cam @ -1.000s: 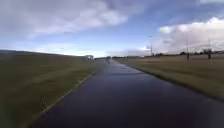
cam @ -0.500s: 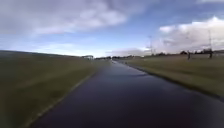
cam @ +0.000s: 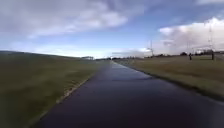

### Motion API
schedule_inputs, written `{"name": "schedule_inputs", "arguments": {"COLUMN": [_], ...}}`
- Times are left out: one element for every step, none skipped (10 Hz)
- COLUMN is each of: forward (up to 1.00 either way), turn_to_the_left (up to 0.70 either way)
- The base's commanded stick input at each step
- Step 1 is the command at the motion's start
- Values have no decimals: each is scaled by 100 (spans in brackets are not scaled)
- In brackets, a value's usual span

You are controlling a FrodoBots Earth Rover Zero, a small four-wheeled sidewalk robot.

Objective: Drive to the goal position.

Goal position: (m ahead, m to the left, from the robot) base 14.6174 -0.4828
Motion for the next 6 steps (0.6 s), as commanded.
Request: {"name": "schedule_inputs", "arguments": {"forward": [100, 100, 100, 100, 100, 100], "turn_to_the_left": [0, 0, 0, 0, 0, 0]}}
